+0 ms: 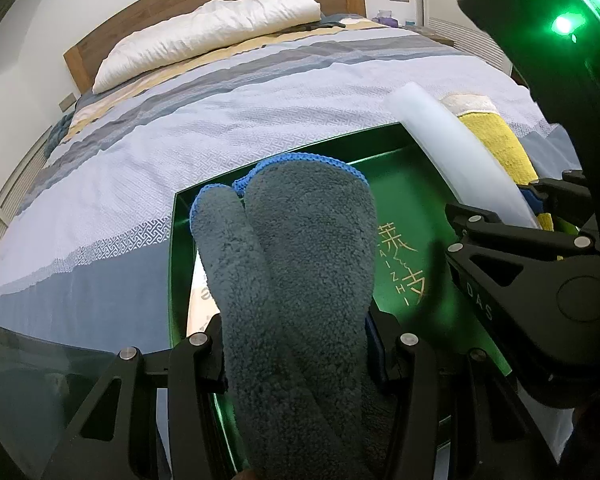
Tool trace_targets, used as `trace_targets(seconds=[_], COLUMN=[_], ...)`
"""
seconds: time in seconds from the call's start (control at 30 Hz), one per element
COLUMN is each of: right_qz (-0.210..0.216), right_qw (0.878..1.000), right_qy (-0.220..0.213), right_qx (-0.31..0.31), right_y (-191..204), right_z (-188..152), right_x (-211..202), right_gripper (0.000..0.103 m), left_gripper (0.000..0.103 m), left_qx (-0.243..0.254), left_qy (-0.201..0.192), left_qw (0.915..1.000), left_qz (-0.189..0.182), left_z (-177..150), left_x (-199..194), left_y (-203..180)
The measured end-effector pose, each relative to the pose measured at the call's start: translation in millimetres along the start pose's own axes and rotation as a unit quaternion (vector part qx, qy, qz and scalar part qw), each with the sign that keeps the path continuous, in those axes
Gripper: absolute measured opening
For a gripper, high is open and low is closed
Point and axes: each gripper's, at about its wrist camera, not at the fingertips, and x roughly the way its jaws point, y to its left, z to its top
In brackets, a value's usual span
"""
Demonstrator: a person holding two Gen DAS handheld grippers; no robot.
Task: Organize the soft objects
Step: 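Lower the mitt and tube into the tray beside the yellow towel roll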
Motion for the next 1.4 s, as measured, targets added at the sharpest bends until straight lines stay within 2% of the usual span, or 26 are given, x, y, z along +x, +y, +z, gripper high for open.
trace_targets(seconds=[0.53, 1.03, 1.17, 1.4], right_qz=[-0.006, -0.010, -0.011, -0.010], right_qw=[1.000, 1.000, 1.000, 1.000], right_qy=[0.001, 0.000, 0.001, 0.001], right_qx=[0.000, -0.005, -0.006, -0.003], right_y=[-7, -11, -12, -14], right_z=[2, 0, -1, 1], right_x=[0, -3, -5, -8], right_gripper=[0.026, 0.028, 0.029, 0.034], left_gripper=[0.044, 0.044, 0.044, 0.045], left_qx=[-0.024, -0.047, -0.060, -0.055], left_qy=[-0.003, -0.031, -0.024, -0.013], left_qw=[0.9997, 0.9983, 0.9977, 0.9981], left_qz=[-0.003, 0.015, 0.018, 0.025], left_z=[3, 19, 27, 30], left_x=[-1, -7, -3, 1], left_y=[8, 16, 20, 20])
